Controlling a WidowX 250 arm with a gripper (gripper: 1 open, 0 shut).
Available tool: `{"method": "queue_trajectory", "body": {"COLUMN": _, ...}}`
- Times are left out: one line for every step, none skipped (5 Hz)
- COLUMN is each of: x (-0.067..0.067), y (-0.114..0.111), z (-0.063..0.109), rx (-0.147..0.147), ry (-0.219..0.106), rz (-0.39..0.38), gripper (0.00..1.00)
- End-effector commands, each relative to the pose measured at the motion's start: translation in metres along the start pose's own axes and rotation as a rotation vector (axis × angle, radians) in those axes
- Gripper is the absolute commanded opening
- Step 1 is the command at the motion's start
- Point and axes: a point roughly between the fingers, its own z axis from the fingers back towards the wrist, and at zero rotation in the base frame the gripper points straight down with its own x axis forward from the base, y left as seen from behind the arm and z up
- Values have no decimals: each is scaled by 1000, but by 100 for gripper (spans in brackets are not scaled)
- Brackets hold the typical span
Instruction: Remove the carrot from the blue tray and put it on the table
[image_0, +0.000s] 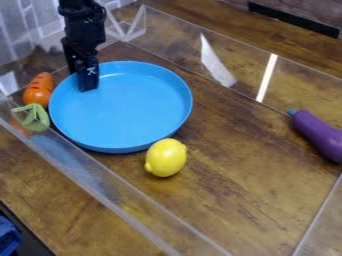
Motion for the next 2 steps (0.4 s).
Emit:
{"method": "queue_trajectory", "body": {"x": 8, "y": -3, "z": 13, "rx": 36, "ry": -34, "rz": 40, "gripper": 100}}
{"method": "queue_trajectory", "body": {"x": 22, "y": -14, "z": 16, "rx": 39, "ry": -56, "rz": 60, "gripper": 100}}
